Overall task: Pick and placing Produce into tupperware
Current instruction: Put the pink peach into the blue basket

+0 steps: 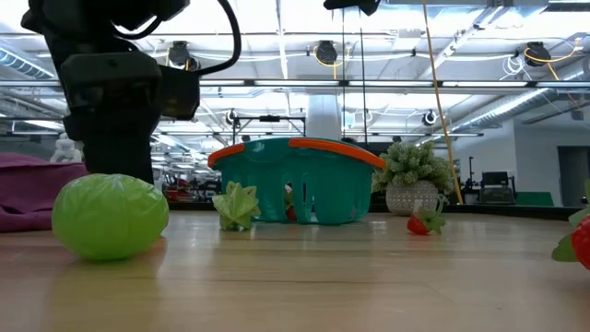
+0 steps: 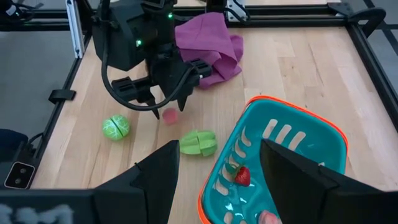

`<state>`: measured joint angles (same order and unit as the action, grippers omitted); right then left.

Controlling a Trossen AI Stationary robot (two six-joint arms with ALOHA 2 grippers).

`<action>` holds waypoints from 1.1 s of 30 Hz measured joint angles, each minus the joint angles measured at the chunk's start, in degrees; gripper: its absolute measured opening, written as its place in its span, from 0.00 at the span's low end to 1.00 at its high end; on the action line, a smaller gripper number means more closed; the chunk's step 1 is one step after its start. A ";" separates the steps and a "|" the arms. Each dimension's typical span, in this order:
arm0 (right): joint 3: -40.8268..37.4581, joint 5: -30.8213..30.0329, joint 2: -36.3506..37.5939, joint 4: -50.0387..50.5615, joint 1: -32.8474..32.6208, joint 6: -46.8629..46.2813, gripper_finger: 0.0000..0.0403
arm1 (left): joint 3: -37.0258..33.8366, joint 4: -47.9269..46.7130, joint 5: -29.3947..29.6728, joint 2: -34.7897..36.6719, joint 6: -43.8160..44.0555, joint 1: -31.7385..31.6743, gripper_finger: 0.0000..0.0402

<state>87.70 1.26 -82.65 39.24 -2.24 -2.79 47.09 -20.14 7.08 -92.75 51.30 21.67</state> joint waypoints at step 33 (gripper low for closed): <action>0.00 0.00 0.02 -0.28 0.00 0.08 0.53 | 0.00 -0.07 1.02 0.00 -0.71 0.00 0.37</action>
<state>87.70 1.26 -82.63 38.96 -2.24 -2.71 47.09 -20.20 8.10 -92.75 50.58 21.67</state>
